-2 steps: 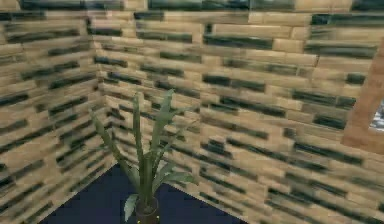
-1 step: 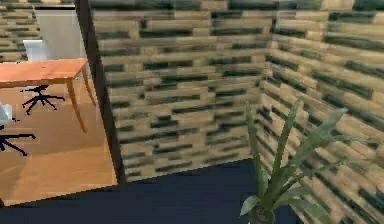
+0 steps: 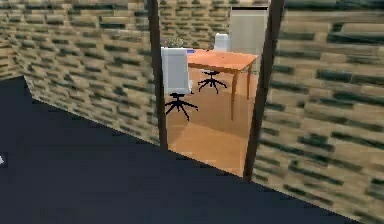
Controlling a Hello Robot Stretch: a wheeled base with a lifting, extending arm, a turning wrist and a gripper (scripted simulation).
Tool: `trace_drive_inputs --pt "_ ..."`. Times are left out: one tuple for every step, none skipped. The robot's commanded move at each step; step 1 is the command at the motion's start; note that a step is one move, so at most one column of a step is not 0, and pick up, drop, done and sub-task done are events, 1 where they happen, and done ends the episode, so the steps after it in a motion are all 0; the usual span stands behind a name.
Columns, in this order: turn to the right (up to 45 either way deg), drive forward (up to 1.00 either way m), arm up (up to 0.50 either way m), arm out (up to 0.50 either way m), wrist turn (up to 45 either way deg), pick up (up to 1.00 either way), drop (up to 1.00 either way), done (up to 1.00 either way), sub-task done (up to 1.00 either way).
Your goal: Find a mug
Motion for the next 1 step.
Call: trace_drive_inputs --pt "-30.0 0.00 0.00 0.00 0.0 0.00 0.00 0.00 0.00"
